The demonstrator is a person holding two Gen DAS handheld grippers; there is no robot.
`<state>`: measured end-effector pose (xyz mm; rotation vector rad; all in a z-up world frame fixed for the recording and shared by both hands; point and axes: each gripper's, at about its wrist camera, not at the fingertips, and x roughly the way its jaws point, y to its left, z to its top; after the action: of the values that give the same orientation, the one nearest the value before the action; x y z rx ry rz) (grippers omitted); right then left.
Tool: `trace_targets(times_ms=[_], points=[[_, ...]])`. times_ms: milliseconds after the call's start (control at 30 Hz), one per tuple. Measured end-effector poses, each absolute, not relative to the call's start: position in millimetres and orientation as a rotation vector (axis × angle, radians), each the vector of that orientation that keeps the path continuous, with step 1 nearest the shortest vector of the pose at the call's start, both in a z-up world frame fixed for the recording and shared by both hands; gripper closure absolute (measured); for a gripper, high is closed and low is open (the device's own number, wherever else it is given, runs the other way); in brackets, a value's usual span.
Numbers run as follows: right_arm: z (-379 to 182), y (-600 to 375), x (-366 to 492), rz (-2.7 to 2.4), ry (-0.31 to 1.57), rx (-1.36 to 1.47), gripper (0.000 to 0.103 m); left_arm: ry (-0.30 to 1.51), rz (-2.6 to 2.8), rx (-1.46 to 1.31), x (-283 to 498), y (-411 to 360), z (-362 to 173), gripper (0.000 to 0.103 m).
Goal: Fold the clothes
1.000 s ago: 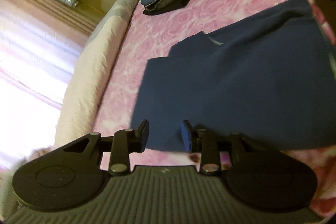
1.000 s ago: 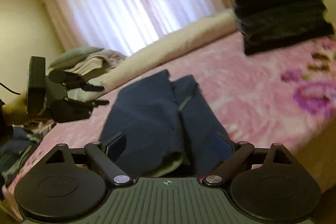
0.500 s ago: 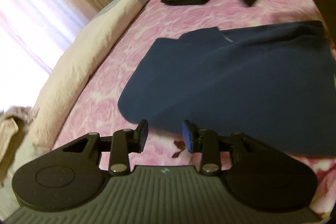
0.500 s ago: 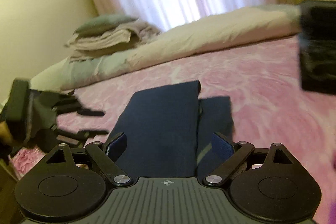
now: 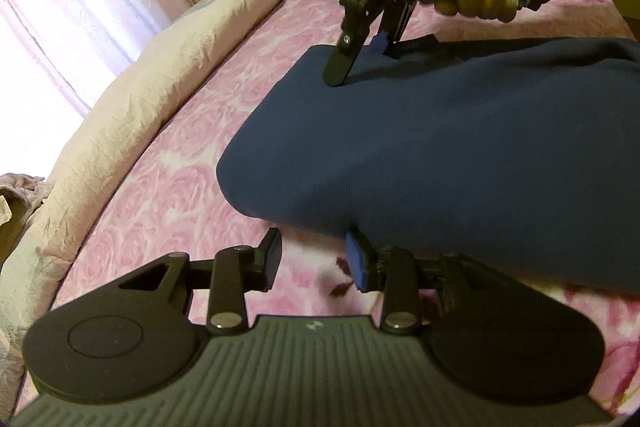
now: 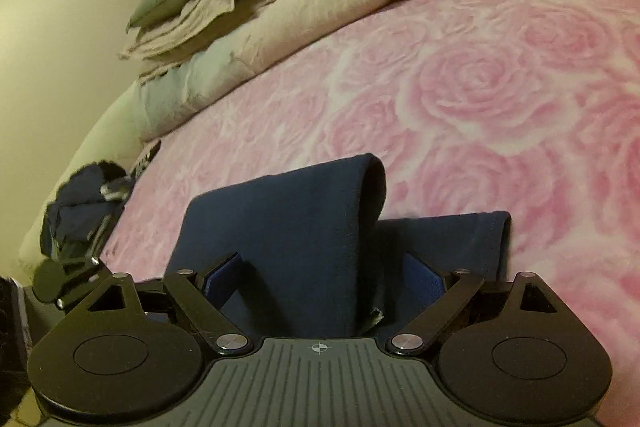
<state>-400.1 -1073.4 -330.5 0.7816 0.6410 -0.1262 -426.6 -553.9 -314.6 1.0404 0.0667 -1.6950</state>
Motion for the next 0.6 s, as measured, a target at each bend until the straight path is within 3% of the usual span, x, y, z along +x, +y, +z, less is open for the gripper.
trace_targets(times_ms=[33, 67, 100, 267, 367, 500, 600], points=[[-330, -1074, -406, -0.139, 0.627, 0.806, 0.054, 0.062, -1.701, 1.034, -429, -553, -312, 0.072], [-332, -1076, -411, -0.139, 0.616, 0.842, 0.081, 0.058, -1.706, 1.027, -431, -552, -309, 0.073], [-330, -1076, -418, -0.136, 0.598, 0.869, 0.091, 0.053, -1.712, 1.02, -433, -551, -306, 0.073], [-300, -1075, -459, -0.15, 0.463, 0.929, 0.095, 0.031, -1.74, 0.986, -445, -547, -293, 0.071], [-274, -1071, -474, -0.251, 0.48, 0.786, 0.095, 0.034, -1.769, 0.995, -457, -552, -293, 0.069], [-309, -1081, -461, -0.341, 0.653, 0.779, 0.094, 0.035, -1.77, 1.033, -474, -566, -306, 0.069], [-321, -1084, -463, -0.371, 0.64, 0.801, 0.091, 0.043, -1.757, 1.041, -478, -571, -305, 0.069]])
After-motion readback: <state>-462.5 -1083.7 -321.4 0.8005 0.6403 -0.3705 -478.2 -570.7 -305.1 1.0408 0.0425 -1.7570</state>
